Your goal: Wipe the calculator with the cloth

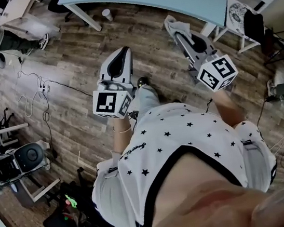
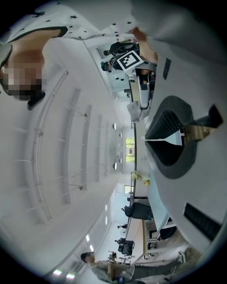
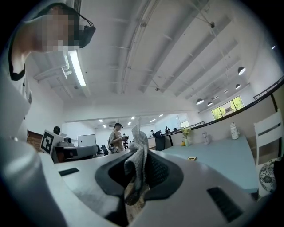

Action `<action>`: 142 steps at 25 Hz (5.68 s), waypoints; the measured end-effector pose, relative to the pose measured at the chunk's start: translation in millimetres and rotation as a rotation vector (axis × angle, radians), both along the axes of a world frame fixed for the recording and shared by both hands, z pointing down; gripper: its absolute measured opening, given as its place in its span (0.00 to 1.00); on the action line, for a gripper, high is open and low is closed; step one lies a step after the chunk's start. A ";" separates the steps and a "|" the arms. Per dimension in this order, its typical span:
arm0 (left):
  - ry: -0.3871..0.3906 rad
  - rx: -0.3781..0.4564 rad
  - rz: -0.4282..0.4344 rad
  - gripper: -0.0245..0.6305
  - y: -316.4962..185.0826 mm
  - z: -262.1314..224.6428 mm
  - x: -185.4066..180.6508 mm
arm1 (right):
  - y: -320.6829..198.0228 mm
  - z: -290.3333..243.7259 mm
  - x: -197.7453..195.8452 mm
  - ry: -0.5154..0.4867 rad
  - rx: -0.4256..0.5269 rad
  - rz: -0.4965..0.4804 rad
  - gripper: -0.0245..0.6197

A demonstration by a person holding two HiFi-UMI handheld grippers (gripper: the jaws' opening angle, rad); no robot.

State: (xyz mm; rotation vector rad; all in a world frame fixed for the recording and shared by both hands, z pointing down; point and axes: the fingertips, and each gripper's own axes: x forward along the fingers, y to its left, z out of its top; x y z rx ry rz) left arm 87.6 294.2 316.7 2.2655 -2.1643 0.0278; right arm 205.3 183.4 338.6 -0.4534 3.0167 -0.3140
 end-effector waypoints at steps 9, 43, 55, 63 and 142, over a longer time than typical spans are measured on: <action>0.039 -0.008 0.078 0.09 -56.3 6.0 -55.4 | -41.6 1.8 -46.4 0.032 -0.032 0.079 0.11; 0.097 -0.055 0.191 0.09 -151.4 31.2 -251.8 | -122.5 10.7 -194.5 0.115 -0.097 0.290 0.11; 0.054 -0.087 0.187 0.09 -226.8 28.9 -253.0 | -230.2 16.0 -216.8 0.038 -0.132 0.272 0.11; 0.019 -0.104 0.172 0.09 -304.3 33.5 -256.4 | -320.5 26.5 -218.5 0.004 -0.166 0.283 0.11; 0.050 -0.154 0.389 0.09 -542.9 47.3 -320.2 | -496.7 254.5 -283.0 0.594 -0.485 0.508 0.11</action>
